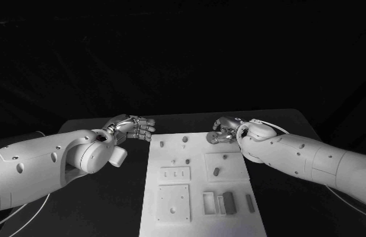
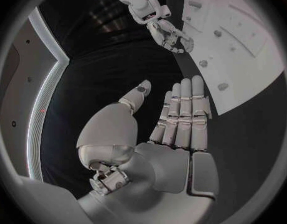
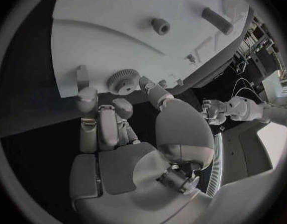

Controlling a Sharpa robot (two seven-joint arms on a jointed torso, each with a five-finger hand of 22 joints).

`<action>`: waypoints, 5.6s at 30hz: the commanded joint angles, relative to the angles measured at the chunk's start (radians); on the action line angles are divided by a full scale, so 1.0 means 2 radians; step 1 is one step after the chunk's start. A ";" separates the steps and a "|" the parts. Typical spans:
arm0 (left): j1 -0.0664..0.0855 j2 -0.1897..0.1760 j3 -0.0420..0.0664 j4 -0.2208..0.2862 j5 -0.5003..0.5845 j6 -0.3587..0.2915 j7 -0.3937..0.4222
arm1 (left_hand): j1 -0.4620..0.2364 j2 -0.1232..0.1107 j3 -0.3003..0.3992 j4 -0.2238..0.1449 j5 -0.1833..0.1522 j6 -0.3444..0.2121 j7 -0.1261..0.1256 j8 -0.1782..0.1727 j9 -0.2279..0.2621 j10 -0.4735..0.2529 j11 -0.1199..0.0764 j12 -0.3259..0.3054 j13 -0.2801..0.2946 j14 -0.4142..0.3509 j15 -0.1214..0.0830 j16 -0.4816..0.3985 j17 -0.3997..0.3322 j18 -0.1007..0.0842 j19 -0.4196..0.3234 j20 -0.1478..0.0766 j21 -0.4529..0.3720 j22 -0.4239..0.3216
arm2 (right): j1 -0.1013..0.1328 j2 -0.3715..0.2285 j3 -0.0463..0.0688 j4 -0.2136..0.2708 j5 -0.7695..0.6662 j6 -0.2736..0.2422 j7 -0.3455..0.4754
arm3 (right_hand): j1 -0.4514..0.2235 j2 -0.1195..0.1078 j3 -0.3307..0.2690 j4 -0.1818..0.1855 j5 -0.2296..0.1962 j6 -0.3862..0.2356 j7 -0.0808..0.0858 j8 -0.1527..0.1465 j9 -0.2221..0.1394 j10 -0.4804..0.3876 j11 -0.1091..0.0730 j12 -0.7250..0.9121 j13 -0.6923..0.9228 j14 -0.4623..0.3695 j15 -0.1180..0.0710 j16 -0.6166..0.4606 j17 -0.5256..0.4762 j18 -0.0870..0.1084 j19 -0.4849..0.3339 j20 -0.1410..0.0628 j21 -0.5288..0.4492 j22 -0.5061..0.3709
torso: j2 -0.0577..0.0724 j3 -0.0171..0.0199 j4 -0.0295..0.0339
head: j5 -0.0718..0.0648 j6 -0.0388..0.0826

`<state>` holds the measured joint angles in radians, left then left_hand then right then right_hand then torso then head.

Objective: Assemble the parts on the task board

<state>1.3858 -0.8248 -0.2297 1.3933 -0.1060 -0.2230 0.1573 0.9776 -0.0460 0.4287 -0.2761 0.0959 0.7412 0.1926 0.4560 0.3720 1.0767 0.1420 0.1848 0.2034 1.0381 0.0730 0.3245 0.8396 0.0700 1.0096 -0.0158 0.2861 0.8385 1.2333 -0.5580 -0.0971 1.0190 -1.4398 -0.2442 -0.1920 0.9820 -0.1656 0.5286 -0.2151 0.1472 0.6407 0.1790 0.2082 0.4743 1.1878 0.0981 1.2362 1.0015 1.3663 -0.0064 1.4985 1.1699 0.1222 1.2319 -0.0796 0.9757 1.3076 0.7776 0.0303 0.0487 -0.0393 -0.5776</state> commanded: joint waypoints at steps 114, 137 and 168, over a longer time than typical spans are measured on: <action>0.000 0.002 0.000 0.002 -0.004 0.001 0.004 | -0.003 -0.002 0.000 0.002 -0.002 -0.004 0.005 -0.005 0.003 -0.002 0.001 -0.005 0.003 0.005 0.001 -0.008 0.005 0.006 0.000 -0.004 -0.003 0.001 | 0.002 0.016 -0.001 -0.018 0.004 0.017 0.008 | -0.013 0.061 -0.009 -0.027 0.050 0.051 0.003 0.032 -0.005 0.004 -0.014 0.007 -0.013 0.006 -0.015 0.006 0.005 0.070 -0.003 0.001 0.007 0.010 | -0.001 0.0013 -0.0014 | 0.003 -0.010; 0.000 -0.002 0.000 0.005 -0.004 -0.002 0.005 | -0.002 -0.002 0.000 0.001 -0.001 -0.004 0.004 -0.005 0.004 -0.002 0.001 -0.005 0.003 0.006 0.001 -0.009 0.006 0.006 0.000 -0.004 -0.003 0.002 | 0.016 -0.004 -0.001 0.060 -0.012 -0.003 0.003 | -0.020 0.049 -0.010 -0.022 0.046 0.053 0.002 0.032 -0.007 0.006 -0.015 0.006 -0.015 0.006 -0.016 0.006 0.004 0.070 -0.002 0.001 0.006 0.009 | 0.000 0.0009 -0.0020 | 0.005 -0.007; 0.000 0.000 0.000 0.004 -0.004 -0.001 0.007 | -0.001 -0.002 0.001 0.001 -0.001 -0.003 0.004 -0.005 0.005 -0.002 0.001 -0.006 0.004 0.006 0.001 -0.010 0.007 0.006 0.000 -0.004 -0.003 0.002 | 0.003 0.035 -0.014 0.094 -0.085 -0.050 -0.005 | -0.017 0.043 -0.005 -0.020 0.054 0.057 0.001 0.034 -0.009 0.009 -0.016 0.004 -0.018 0.005 -0.017 0.004 -0.001 0.070 -0.001 0.000 0.006 0.008 | 0.000 0.0008 0.0002 | 0.011 -0.005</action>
<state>1.3859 -0.8264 -0.2295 1.4007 -0.1120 -0.2257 0.1578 0.9776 -0.0460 0.4287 -0.2762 0.0959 0.7376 0.1963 0.4522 0.3806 1.0755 0.1406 0.1772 0.2104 1.0416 0.0765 0.3090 0.8525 0.0710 1.0095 -0.0157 0.2862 0.8410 1.2395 -0.4889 -0.1244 1.2055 -1.5760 -0.3277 -0.1926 0.9493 -0.0672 0.5192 -0.2552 0.2537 0.7509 0.1822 0.2700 0.4584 1.2012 0.0711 1.2457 0.9666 1.3773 -0.0323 1.5054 1.1667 0.1221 1.2309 -0.0748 0.9872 1.3076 0.7770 0.0315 0.0486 -0.0191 -0.5859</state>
